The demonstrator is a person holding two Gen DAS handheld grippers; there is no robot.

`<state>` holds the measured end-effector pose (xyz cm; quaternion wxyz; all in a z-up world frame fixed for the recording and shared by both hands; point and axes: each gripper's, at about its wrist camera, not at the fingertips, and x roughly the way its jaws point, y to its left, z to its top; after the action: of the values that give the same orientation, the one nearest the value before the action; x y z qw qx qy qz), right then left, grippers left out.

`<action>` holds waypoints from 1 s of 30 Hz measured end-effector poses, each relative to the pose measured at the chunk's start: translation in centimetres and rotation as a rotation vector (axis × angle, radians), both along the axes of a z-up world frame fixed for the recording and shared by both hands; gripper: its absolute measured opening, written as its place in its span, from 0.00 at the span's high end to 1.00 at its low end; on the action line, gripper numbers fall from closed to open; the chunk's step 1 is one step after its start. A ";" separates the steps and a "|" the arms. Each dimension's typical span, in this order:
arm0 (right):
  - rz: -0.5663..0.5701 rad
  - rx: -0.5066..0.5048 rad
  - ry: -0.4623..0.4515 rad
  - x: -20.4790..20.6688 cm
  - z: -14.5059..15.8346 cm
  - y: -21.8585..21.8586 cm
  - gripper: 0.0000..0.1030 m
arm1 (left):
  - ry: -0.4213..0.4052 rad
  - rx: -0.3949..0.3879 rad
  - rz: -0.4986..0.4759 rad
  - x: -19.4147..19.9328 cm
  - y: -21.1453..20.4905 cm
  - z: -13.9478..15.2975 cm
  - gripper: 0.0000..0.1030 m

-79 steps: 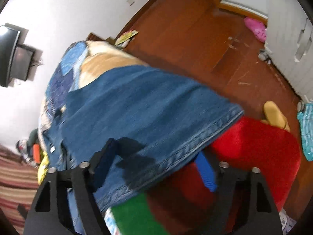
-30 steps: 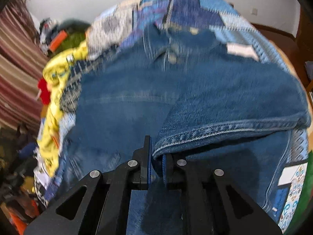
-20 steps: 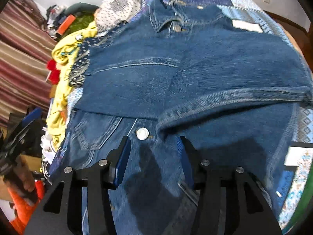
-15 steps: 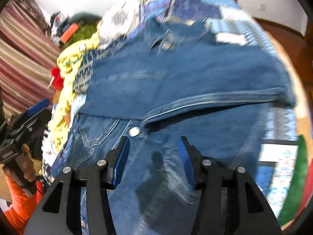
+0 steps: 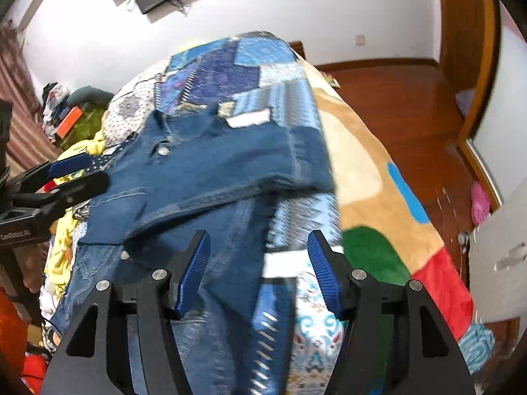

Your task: Fold large clothes

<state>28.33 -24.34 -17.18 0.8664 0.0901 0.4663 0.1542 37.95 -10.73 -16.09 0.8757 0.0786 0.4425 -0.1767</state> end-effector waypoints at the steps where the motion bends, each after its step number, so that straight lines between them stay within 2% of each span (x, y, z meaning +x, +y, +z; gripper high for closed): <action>1: -0.011 -0.006 0.014 0.2 -0.7 -0.2 0.44 | 0.021 0.010 -0.015 0.5 -1.0 -0.8 0.13; 4: -0.013 -0.003 0.045 0.3 -2.0 -0.3 0.44 | 0.072 0.042 -0.084 1.6 -3.7 -3.0 0.33; 7: 0.010 0.008 0.072 0.2 -3.0 -0.2 0.44 | 0.100 0.092 -0.137 2.3 -6.1 -5.3 0.40; 11: 0.047 0.004 0.102 0.2 -4.5 0.9 0.44 | 0.120 0.166 -0.133 3.5 -7.3 -8.1 0.50; 13: 0.066 0.006 0.116 0.3 -5.2 1.4 0.44 | 0.116 0.169 -0.133 3.8 -7.3 -8.9 0.57; 15: 0.077 0.001 0.133 0.4 -5.9 1.8 0.44 | 0.107 0.160 -0.126 4.0 -7.1 -8.8 0.73; 16: 0.081 -0.005 0.139 0.4 -6.2 2.1 0.44 | 0.109 0.150 -0.118 4.0 -6.8 -8.7 0.86; 18: 0.087 -0.036 0.124 0.3 -6.5 2.5 0.43 | 0.129 0.103 -0.106 4.5 -6.0 -8.6 0.90; 21: 0.100 -0.072 0.108 0.1 -6.5 2.9 0.42 | 0.121 0.060 -0.070 4.7 -4.5 -7.7 0.93; 23: 0.101 -0.080 0.107 0.1 -6.5 2.9 0.42 | 0.091 0.019 -0.039 4.4 -3.1 -5.9 0.94; 30: 0.111 -0.103 0.122 0.5 -6.6 2.8 0.42 | -0.087 -0.061 0.068 2.2 3.3 2.2 0.97</action>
<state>28.83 -21.55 -23.80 0.8300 0.0288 0.5298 0.1721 40.11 -7.42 -13.89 0.9016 0.0446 0.4007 -0.1567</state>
